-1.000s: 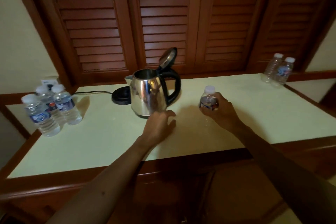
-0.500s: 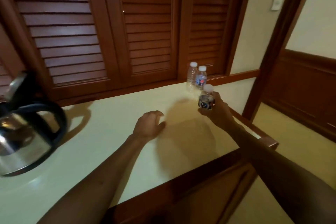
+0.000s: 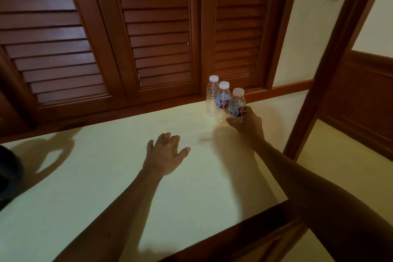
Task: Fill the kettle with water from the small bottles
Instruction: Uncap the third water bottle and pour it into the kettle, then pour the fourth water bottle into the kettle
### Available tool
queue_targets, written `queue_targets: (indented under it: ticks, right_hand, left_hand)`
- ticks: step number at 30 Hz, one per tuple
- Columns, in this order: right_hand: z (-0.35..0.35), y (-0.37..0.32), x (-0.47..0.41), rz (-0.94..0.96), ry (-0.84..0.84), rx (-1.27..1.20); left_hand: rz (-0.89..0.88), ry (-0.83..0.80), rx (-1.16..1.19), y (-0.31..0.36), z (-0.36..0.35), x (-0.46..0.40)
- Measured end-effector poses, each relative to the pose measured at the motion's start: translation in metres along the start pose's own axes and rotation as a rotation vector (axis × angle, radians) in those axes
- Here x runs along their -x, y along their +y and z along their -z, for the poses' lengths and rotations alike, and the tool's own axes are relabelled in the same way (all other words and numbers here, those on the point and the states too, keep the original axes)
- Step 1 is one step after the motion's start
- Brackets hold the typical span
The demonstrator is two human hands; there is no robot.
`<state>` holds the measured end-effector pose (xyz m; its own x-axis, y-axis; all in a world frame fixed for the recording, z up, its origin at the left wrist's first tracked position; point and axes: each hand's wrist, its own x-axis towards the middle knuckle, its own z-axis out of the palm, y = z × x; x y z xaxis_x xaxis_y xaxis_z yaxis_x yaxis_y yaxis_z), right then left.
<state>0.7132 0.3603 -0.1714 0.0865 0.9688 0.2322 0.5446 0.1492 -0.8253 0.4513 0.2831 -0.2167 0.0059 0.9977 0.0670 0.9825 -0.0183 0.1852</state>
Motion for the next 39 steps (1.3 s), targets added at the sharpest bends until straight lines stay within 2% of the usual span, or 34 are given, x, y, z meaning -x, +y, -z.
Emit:
queue_targets:
  ticks: [7, 17, 25, 28, 30, 35, 39]
  right_hand:
    - [-0.007, 0.01, -0.01, -0.015, -0.009, 0.063]
    - [0.001, 0.016, 0.005, -0.053, -0.069, -0.017]
    - [0.002, 0.009, 0.037, -0.185, -0.028, 0.009]
    - [-0.006, 0.004, 0.062, -0.1, -0.06, 0.067]
    - [-0.016, -0.006, 0.082, -0.004, -0.13, 0.125]
    - [-0.067, -0.057, 0.134, 0.216, -0.418, 0.326]
    - [-0.125, -0.103, 0.186, 0.331, -0.523, 0.344]
  left_hand:
    - [0.013, 0.012, 0.008, 0.002, 0.003, 0.003]
    - [0.012, 0.023, 0.013, 0.003, 0.004, 0.003]
    - [0.014, 0.058, 0.08, 0.004, 0.008, 0.006]
    - [0.003, 0.206, 0.146, 0.004, 0.01, 0.016]
    - [0.009, 0.249, 0.216, 0.001, 0.012, 0.028]
    - [-0.053, 0.11, 0.239, -0.038, 0.021, 0.076]
    - [-0.085, 0.094, 0.221, -0.105, 0.035, 0.147]
